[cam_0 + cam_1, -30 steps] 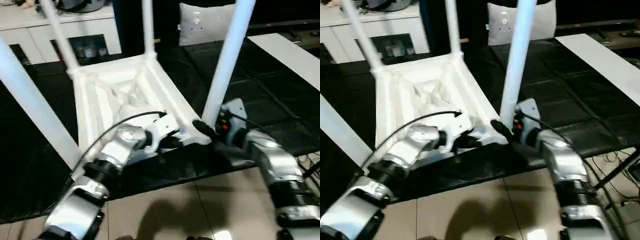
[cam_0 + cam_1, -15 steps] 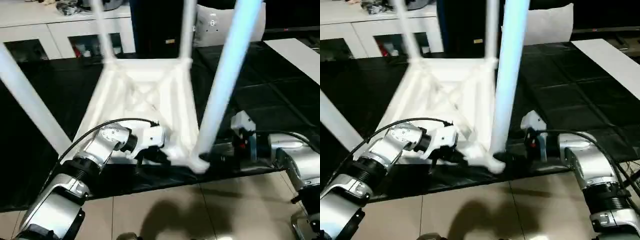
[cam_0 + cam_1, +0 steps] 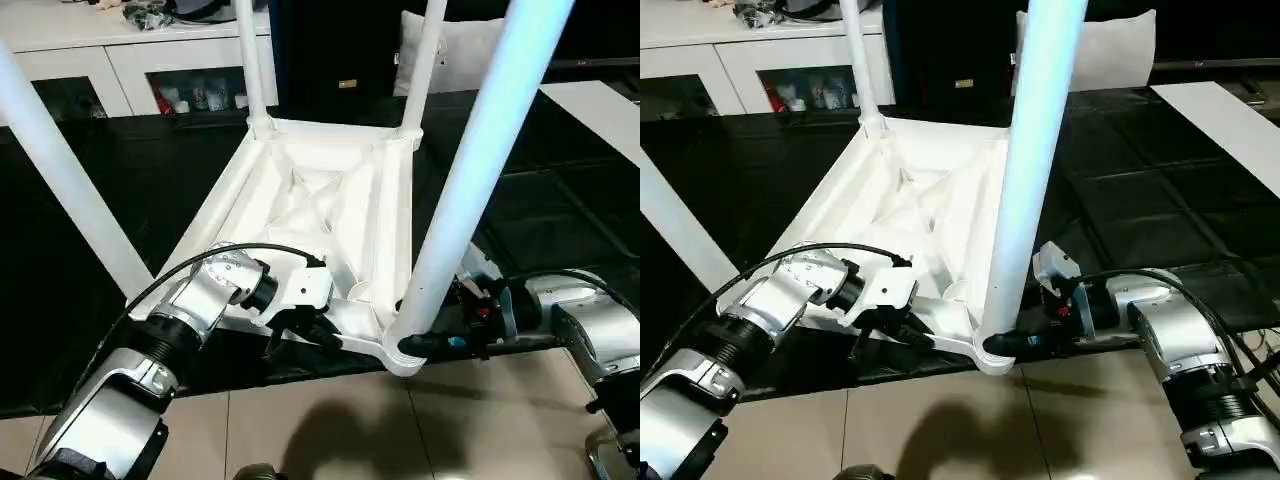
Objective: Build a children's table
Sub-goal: Rotate leg to tighten
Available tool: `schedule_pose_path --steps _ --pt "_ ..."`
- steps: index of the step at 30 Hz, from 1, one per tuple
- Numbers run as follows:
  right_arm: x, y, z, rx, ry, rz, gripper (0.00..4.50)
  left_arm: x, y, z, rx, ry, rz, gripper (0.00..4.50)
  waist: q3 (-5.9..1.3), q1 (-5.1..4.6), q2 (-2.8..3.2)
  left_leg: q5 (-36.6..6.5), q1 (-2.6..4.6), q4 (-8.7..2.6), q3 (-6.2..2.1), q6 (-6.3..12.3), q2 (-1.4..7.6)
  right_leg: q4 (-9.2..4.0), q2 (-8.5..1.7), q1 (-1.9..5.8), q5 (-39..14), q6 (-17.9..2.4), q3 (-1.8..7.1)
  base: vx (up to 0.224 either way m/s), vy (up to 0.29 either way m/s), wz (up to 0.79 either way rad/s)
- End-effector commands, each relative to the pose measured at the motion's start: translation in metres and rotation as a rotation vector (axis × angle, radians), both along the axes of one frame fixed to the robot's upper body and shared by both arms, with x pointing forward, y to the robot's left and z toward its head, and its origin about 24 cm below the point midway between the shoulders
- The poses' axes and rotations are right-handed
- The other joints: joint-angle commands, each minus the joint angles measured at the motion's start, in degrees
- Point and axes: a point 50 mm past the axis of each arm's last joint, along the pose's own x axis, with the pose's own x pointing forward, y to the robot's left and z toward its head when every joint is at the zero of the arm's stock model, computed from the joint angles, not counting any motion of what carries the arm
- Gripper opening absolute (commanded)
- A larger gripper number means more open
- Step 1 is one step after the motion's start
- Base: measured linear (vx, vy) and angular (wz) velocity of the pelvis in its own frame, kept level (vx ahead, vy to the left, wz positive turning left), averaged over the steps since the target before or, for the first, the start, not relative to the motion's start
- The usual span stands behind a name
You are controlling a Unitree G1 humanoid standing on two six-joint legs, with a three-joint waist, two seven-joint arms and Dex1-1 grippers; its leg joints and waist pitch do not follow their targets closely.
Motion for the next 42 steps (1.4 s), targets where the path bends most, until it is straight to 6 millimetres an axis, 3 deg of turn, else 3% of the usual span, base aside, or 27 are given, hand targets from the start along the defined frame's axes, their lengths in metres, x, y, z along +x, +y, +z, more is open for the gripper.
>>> schedule_pose_path --steps 1,6,8,11,14,15,20,23,25,27,29,33,42 --pt "-0.002 0.004 0.005 0.056 -0.002 0.002 3.11 -0.006 -0.006 -0.003 0.015 0.023 -0.060 0.00 -4.49 -0.36 -1.17 -3.8 0.29 -3.38 -0.55 6.67 2.77 -3.78 -4.61 3.90 -15.7 -6.6 3.72 0.000 0.000 0.00" --pt "0.004 0.003 0.004 0.059 -0.025 -0.114 2.74 -0.003 -0.009 -0.001 -0.035 0.049 0.015 0.00 -4.52 -0.35 -1.11 -3.6 0.37 -3.45 -0.62 6.02 2.92 -3.80 -4.68 3.79 -16.1 -6.7 3.70 0.000 0.000 0.00" --pt "0.016 0.004 -0.001 0.033 -0.078 -0.274 2.50 0.000 -0.010 0.000 -0.063 0.058 0.094 0.00 -4.31 -0.68 -1.14 -4.5 0.27 -3.52 -0.52 5.42 2.75 -4.10 -4.66 3.74 -17.9 -6.1 3.55 0.000 0.000 0.00" --pt "0.029 0.007 -0.003 0.017 -0.114 -0.417 2.33 0.004 -0.013 0.001 -0.090 0.057 0.176 0.00 -3.93 -2.23 -1.19 -6.6 0.26 -3.66 -0.52 3.50 2.05 -5.09 -4.56 3.84 -23.8 -3.9 3.06 0.000 0.000 0.00" --pt "0.038 0.014 -0.003 0.020 -0.128 -0.532 2.22 0.007 -0.020 0.002 -0.127 0.057 0.256 0.00 -3.84 -3.62 -1.29 -7.0 -0.07 -3.60 -0.61 3.26 1.66 -5.44 -4.38 4.17 -25.4 -2.8 2.68 0.000 0.000 0.00" --pt "0.041 0.016 -0.003 0.017 -0.130 -0.572 2.18 0.007 -0.023 0.002 -0.137 0.056 0.281 0.00 -3.83 -4.38 -1.29 -7.7 0.18 -3.47 -0.55 3.48 1.42 -5.90 -4.31 3.96 -26.5 -2.3 2.54 0.000 0.000 0.00" --pt "0.054 0.025 -0.006 0.001 -0.146 -0.731 2.09 0.009 -0.039 0.004 -0.180 0.049 0.375 0.00 -3.96 -6.19 -1.18 -6.9 -0.25 -3.37 -0.68 4.15 1.46 -5.56 -4.20 4.08 -24.1 -3.4 2.55 0.000 0.000 0.00" --pt "0.064 0.034 -0.011 -0.011 -0.173 -0.889 2.09 0.013 -0.062 0.007 -0.249 0.030 0.486 0.00 -4.05 -6.99 -1.23 -6.2 -0.29 -3.29 -0.70 4.43 1.46 -5.48 -4.12 4.08 -22.9 -4.3 2.52 0.000 0.000 0.00" --pt "0.065 0.036 -0.012 0.011 -0.170 -0.926 2.09 0.015 -0.070 0.011 -0.274 0.018 0.519 0.00 -4.25 -7.12 -1.29 -5.1 -0.33 -3.22 -0.67 5.57 1.51 -5.09 -4.14 4.20 -20.0 -5.3 2.86 0.000 0.000 0.00" --pt "0.065 0.038 -0.011 0.024 -0.176 -0.922 2.57 0.016 -0.072 0.012 -0.275 0.006 0.529 0.00 -4.32 -7.16 -1.29 -4.6 -0.49 -3.13 -0.65 6.34 1.47 -4.89 -4.15 4.29 -18.6 -5.6 2.95 0.000 0.000 0.00" --pt "0.062 0.039 -0.011 0.033 -0.186 -0.898 2.57 0.017 -0.069 0.011 -0.263 -0.014 0.536 0.00 -4.38 -6.97 -1.28 -3.8 -0.47 -3.10 -0.57 7.58 1.45 -4.68 -4.16 4.33 -17.1 -6.2 3.01 0.000 0.000 0.00" --pt "0.057 0.033 -0.010 0.055 -0.209 -0.865 2.95 0.019 -0.058 0.007 -0.227 -0.050 0.536 0.00 -4.47 -5.86 -1.18 -2.4 -0.30 -3.13 -0.54 8.41 1.80 -4.33 -4.23 4.23 -15.5 -6.5 3.21 0.000 0.000 0.00" --pt "0.039 0.005 -0.003 0.068 -0.235 -0.640 3.74 0.021 -0.031 0.001 -0.124 -0.093 0.471 0.00 -4.29 -4.49 -0.97 -4.7 -0.07 -3.31 -0.54 7.81 2.00 -4.57 -4.22 4.20 -17.3 -5.8 3.16 0.000 0.000 0.00"
